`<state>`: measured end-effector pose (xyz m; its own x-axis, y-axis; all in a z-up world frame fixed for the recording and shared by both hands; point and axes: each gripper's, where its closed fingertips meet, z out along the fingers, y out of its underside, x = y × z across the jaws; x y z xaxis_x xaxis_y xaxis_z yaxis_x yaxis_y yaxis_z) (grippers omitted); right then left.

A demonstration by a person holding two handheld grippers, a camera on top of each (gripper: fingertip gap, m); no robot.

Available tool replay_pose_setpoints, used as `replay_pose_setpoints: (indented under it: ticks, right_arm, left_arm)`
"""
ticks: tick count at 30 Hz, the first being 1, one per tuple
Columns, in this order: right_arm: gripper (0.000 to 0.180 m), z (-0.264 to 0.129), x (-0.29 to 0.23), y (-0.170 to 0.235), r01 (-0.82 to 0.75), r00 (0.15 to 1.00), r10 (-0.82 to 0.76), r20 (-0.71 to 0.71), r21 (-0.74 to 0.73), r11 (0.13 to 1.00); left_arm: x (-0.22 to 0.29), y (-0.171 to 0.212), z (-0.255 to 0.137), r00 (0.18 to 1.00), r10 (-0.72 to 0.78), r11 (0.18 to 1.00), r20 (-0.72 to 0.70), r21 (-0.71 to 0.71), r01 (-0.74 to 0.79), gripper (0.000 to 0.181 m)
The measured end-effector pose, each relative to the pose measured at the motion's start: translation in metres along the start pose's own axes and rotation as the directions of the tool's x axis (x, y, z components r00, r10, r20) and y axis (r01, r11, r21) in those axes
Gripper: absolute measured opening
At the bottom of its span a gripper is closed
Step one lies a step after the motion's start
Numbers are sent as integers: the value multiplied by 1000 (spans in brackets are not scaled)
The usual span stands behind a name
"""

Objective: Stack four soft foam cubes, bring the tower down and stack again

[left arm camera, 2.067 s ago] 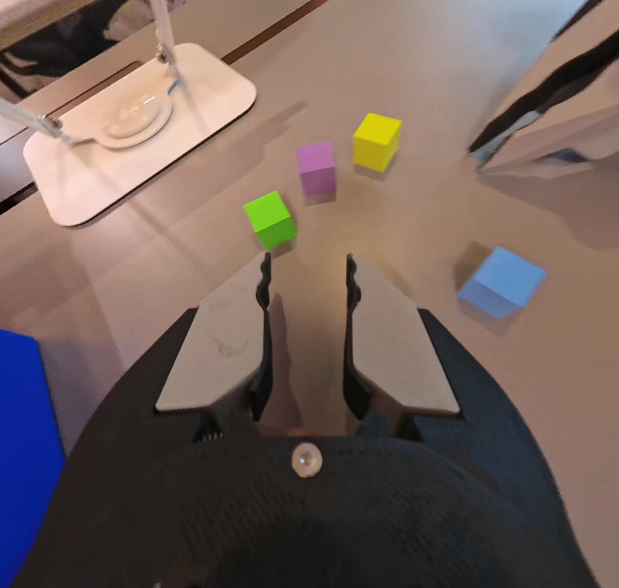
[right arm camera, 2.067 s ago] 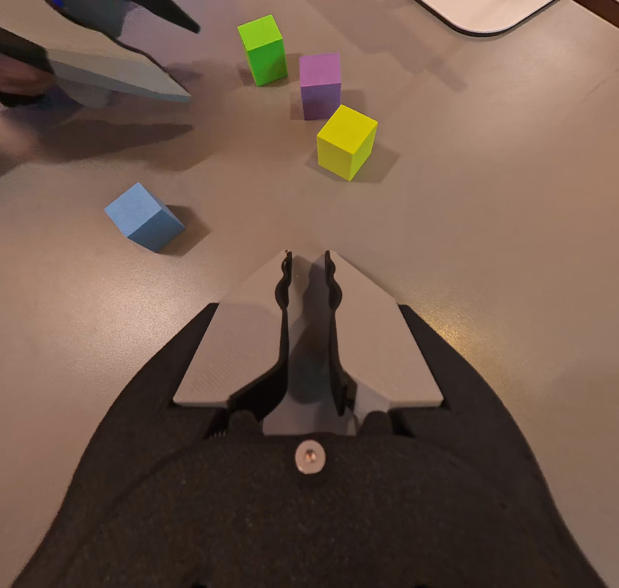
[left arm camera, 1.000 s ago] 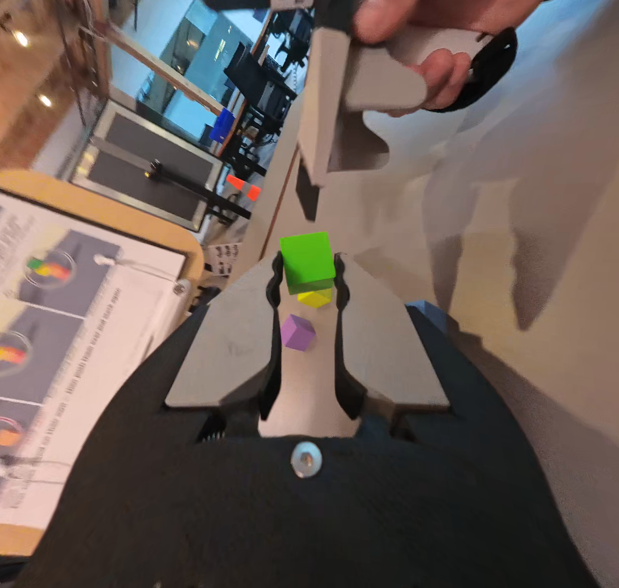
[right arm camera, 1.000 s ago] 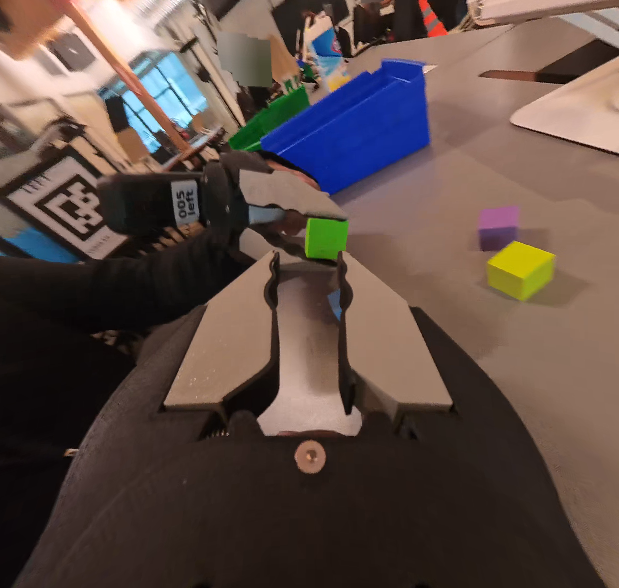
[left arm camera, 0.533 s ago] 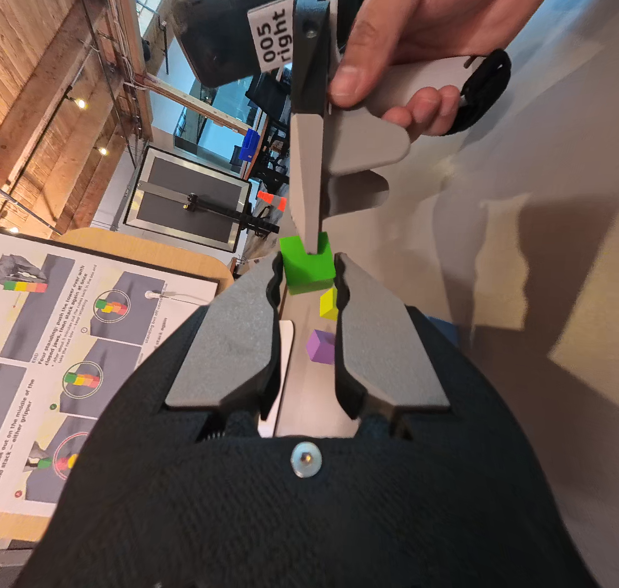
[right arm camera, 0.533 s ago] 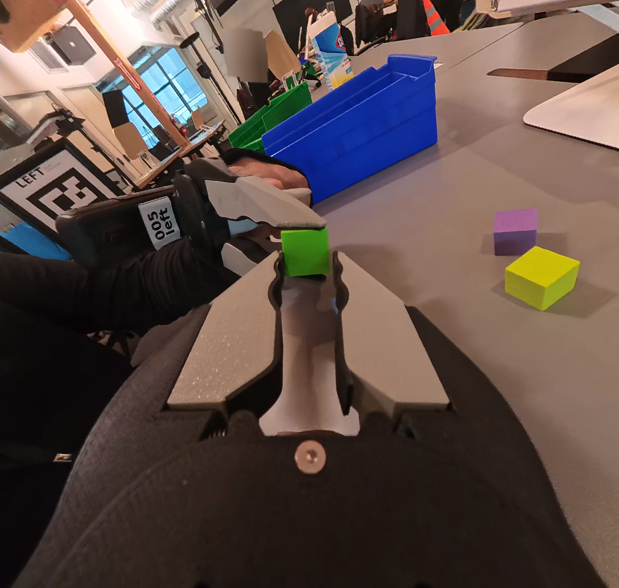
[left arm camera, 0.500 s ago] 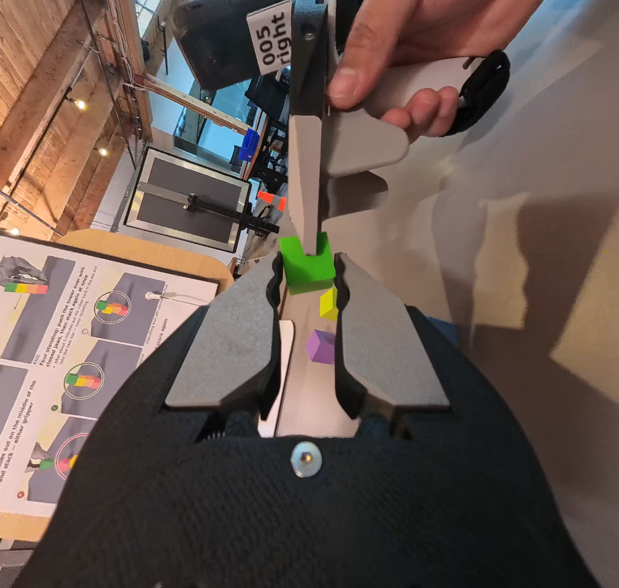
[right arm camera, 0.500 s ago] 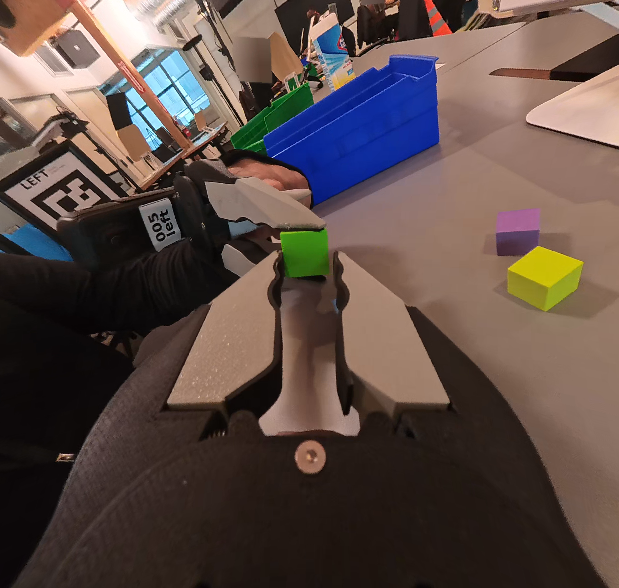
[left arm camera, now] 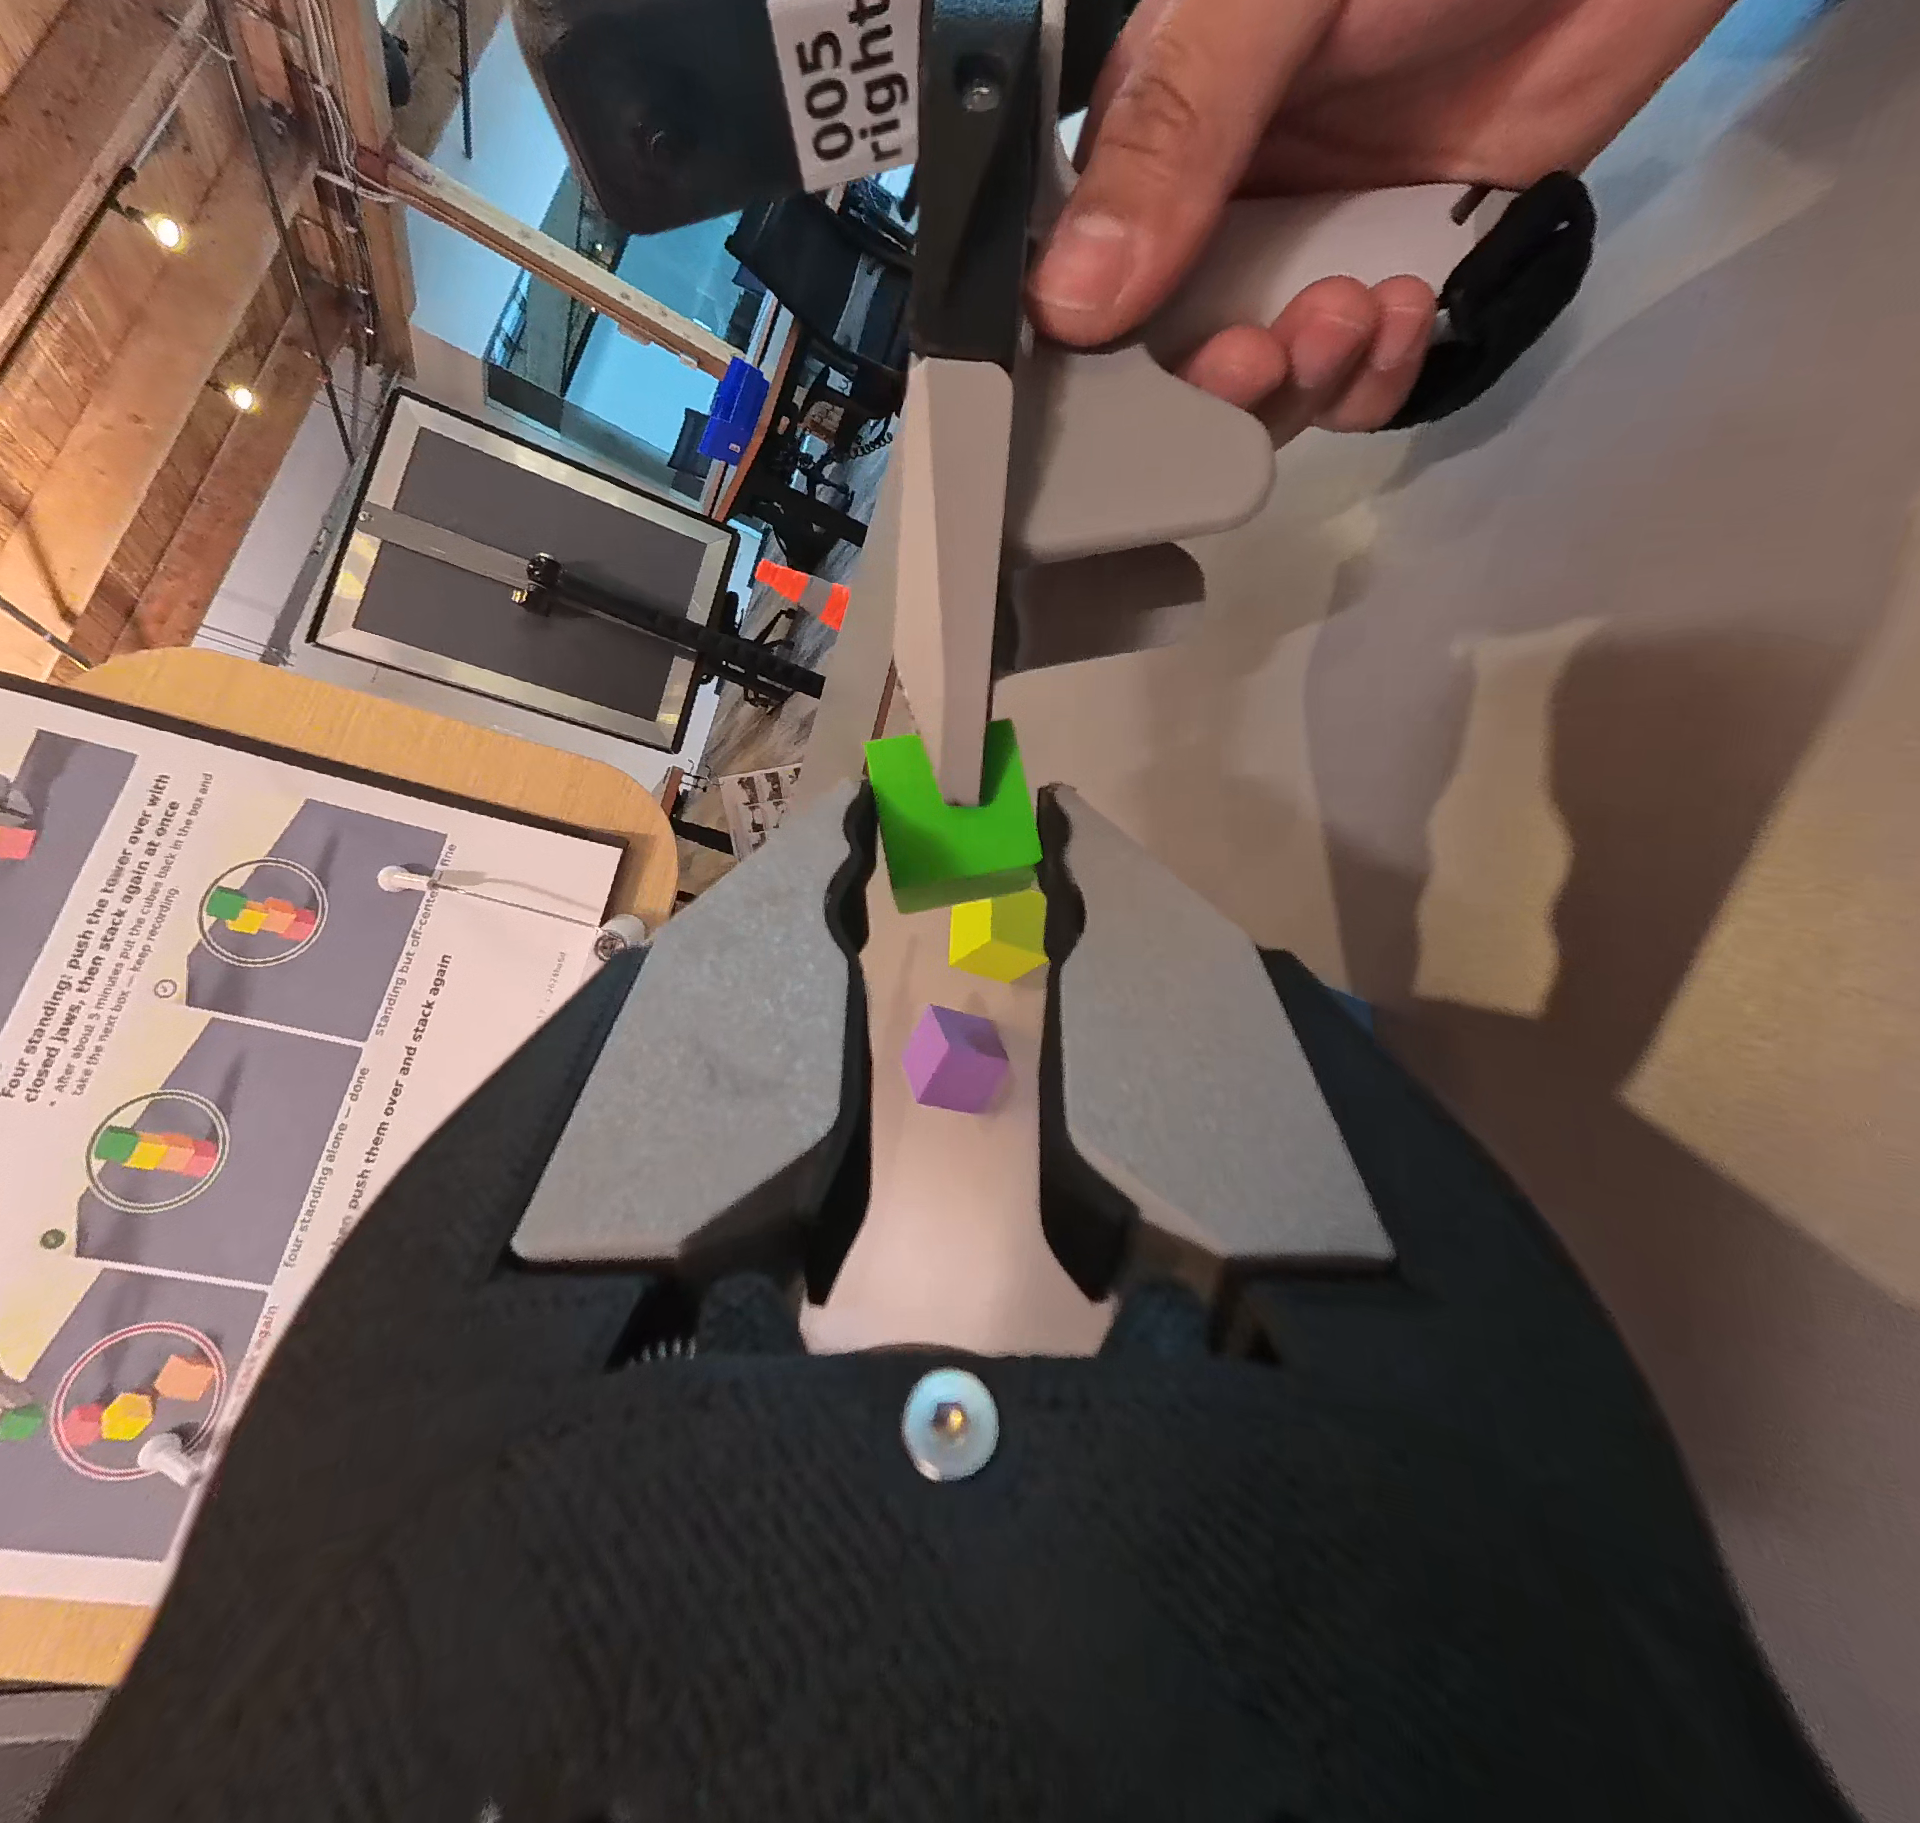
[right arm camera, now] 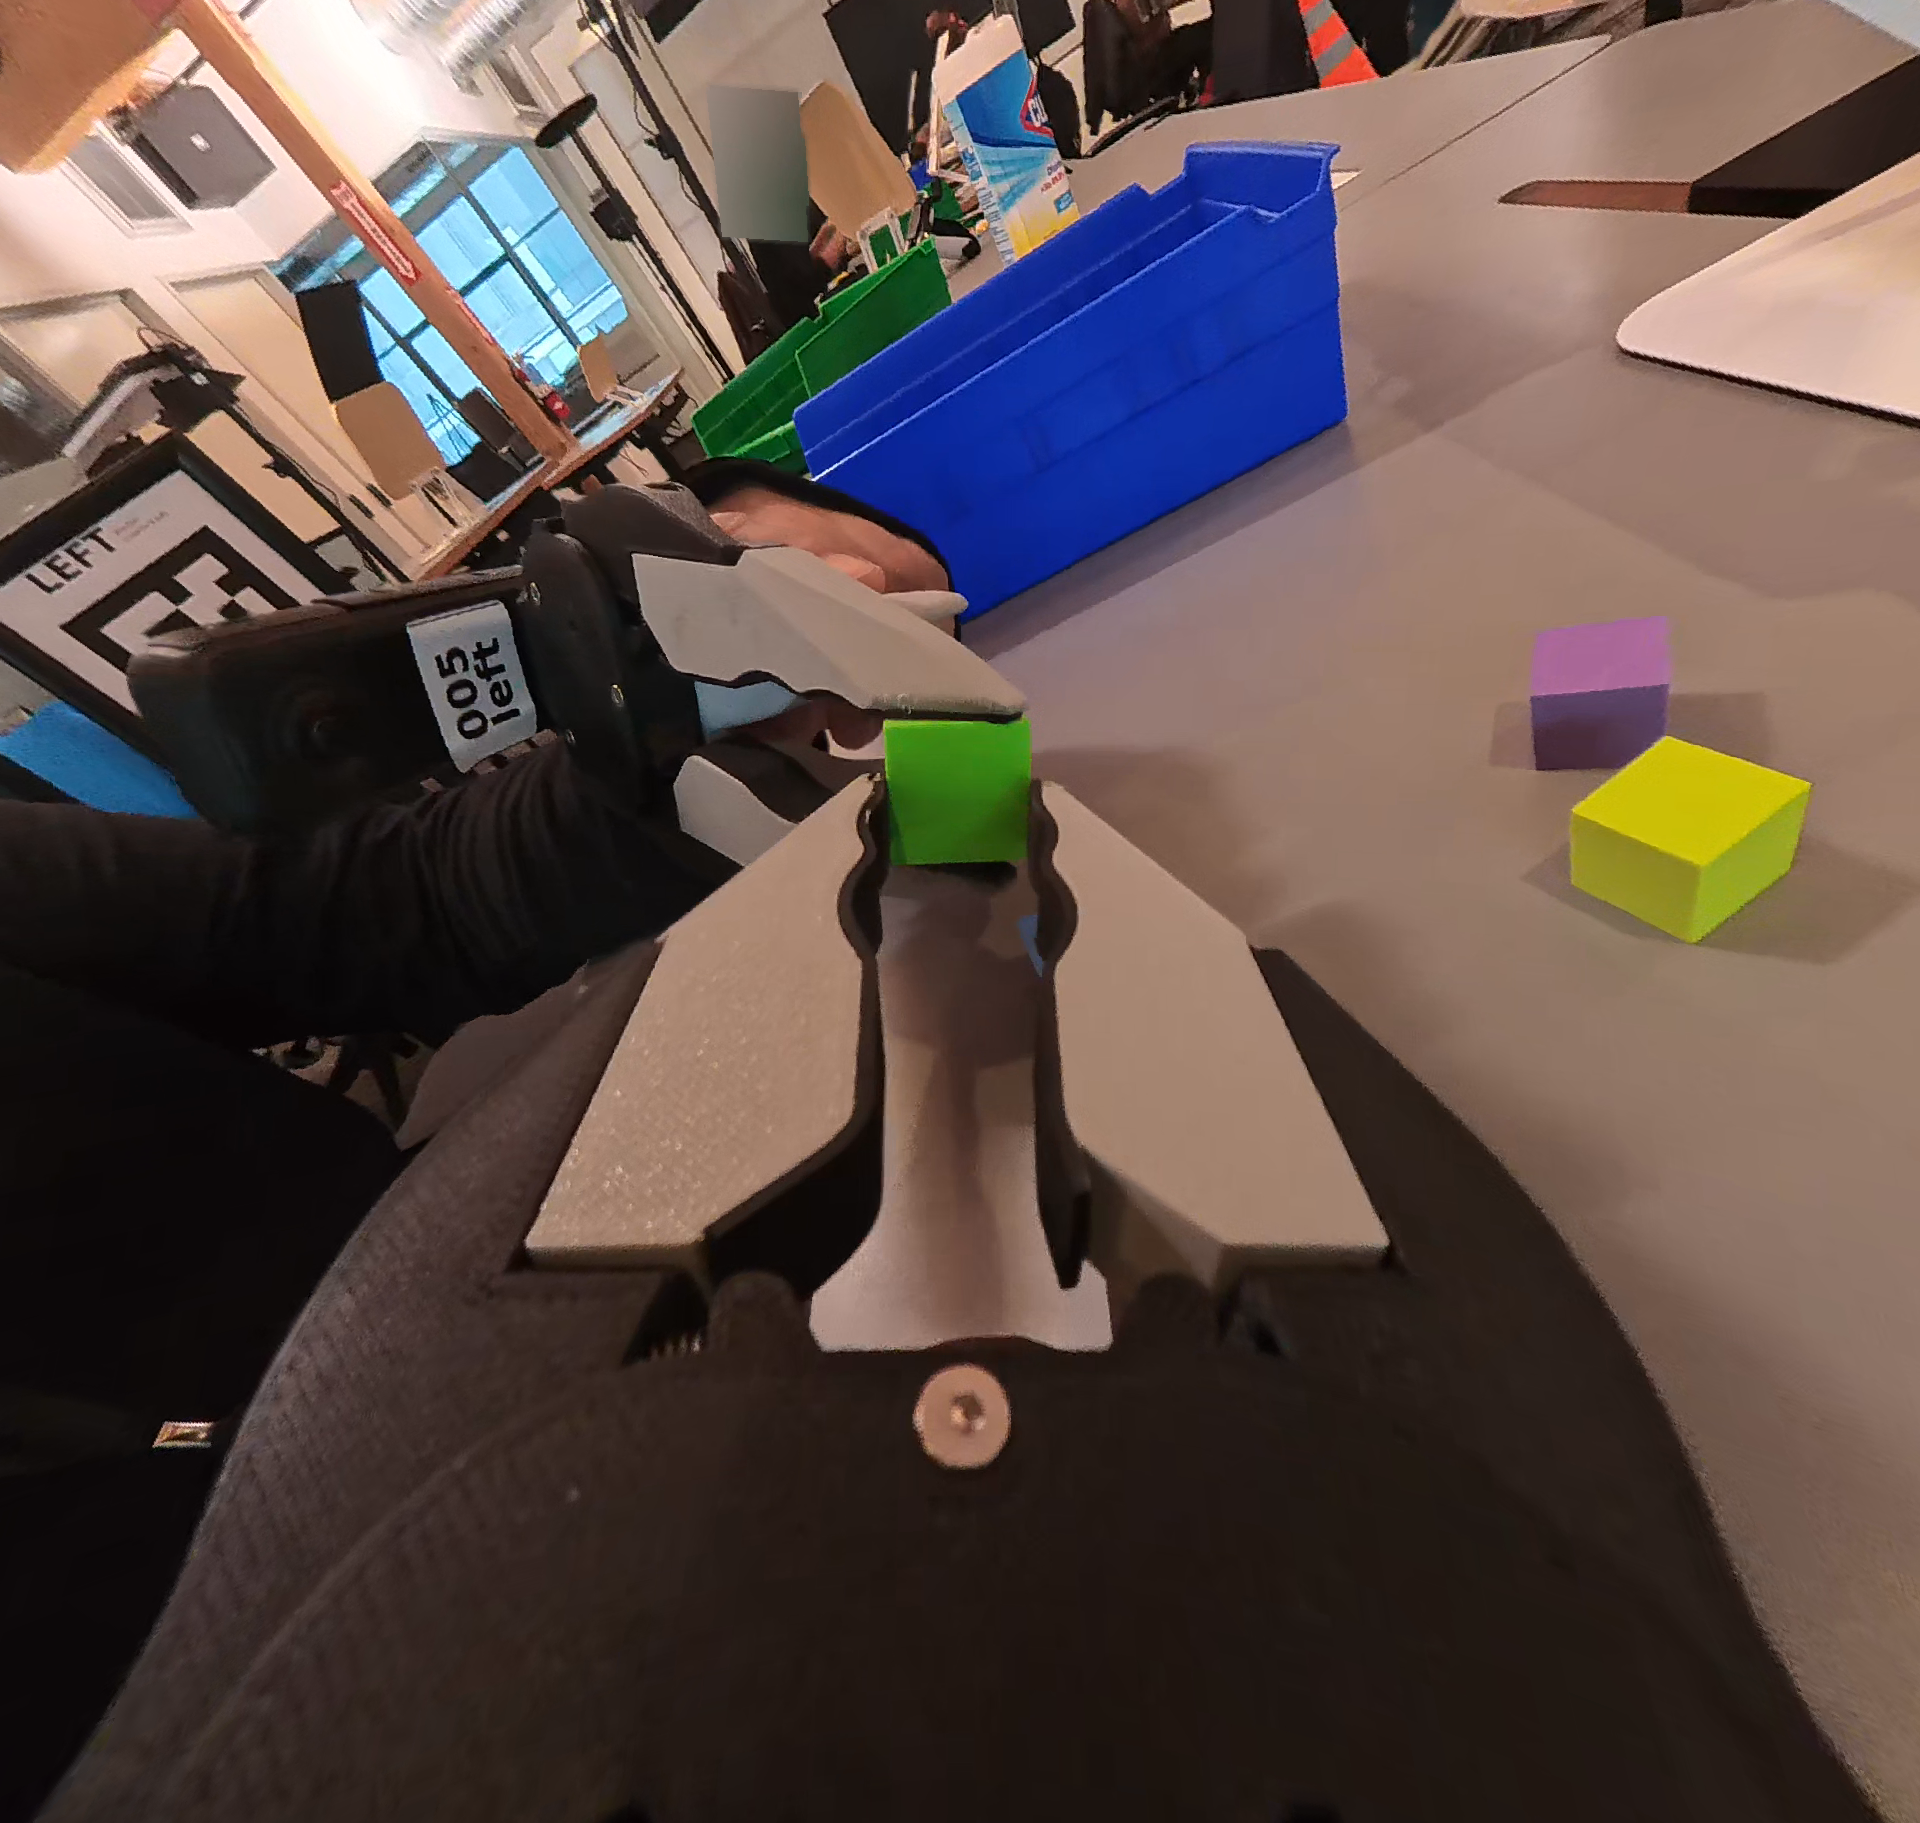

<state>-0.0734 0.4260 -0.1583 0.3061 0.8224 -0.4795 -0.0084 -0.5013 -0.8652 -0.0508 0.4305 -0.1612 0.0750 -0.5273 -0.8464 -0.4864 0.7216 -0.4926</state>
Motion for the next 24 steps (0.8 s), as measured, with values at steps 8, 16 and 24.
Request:
replay_pose_setpoints:
  ticks: [8, 16, 24]
  right_arm:
    - [24, 1, 2, 2, -11, 1000, 11, -6, -6, 1000]
    - [24, -10, 9, -9, -6, 998, 8, -55, 43, 999]
    - [24, -17, 8, 0, 176, 975, -188, -117, -105, 979]
  left_arm:
    - [2, 3, 0, 1000, 3, 1000, -7, -18, -3, 29]
    - [-15, 15, -18, 994, -109, 994, -6, -25, 109, 32]
    - [25, 83, -28, 877, -426, 885, -225, -304, 352, 0]
